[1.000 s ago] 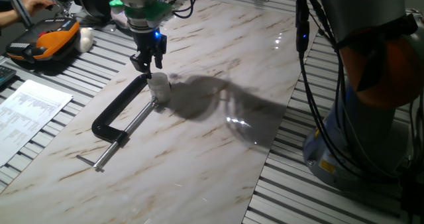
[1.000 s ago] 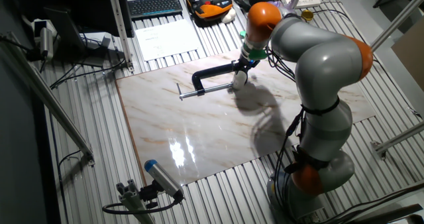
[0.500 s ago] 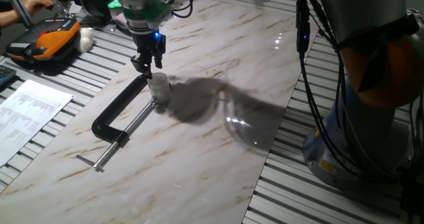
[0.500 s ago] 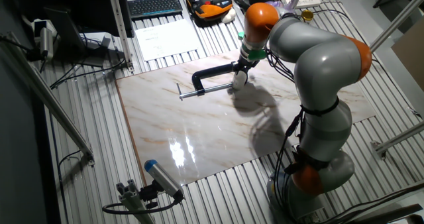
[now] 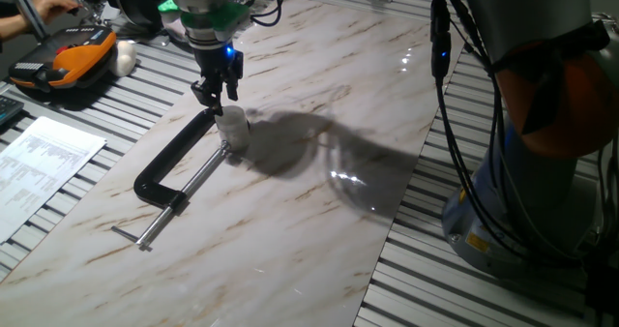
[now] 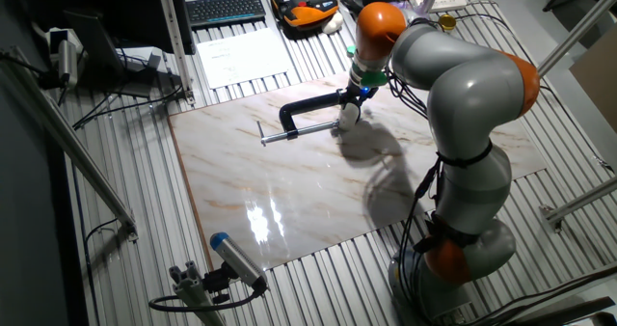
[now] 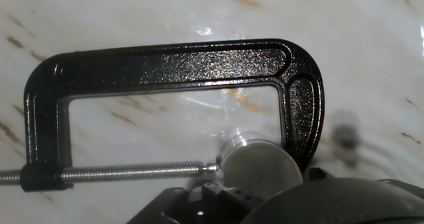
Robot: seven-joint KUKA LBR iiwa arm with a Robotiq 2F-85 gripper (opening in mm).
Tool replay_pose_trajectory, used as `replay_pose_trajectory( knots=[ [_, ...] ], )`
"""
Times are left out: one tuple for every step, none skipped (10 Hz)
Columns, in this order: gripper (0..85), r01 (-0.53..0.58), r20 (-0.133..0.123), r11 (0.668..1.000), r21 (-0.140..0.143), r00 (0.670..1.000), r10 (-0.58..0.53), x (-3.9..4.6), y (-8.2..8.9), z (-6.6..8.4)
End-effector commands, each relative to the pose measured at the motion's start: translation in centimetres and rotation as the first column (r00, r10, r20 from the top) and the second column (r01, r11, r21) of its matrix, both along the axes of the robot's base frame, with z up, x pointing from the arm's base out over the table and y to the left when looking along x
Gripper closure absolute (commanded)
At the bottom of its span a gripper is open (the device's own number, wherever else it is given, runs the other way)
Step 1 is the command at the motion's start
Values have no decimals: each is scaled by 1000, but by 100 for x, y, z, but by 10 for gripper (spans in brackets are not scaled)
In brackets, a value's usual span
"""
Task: Unscrew the lid from the jar
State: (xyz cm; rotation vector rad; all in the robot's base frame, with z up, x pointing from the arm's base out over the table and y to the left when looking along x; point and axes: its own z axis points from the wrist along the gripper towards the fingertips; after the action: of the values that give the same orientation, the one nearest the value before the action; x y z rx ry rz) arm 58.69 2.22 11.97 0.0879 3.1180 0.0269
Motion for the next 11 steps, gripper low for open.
replay_pose_trajectory(
  knots=[
    [170,3,5,1000,0,1000,-3,1,1,-2],
    [170,4,5,1000,0,1000,-4,3,3,-3],
    [170,4,7,1000,10,1000,-4,3,5,-18],
    [170,5,6,1000,14,1000,-5,3,8,-32],
    [170,7,6,1000,16,1000,-7,3,9,-36],
    [170,7,8,1000,16,1000,-7,2,10,-42],
    [170,7,9,1000,17,1000,-7,1,11,-49],
    [0,11,11,1000,20,1000,-11,1,13,-57],
    [0,13,12,1000,20,1000,-13,2,16,-61],
    [0,16,12,1000,22,1000,-16,-1,17,-63],
    [0,11,12,1000,23,1000,-11,-4,21,-72]
  ],
)
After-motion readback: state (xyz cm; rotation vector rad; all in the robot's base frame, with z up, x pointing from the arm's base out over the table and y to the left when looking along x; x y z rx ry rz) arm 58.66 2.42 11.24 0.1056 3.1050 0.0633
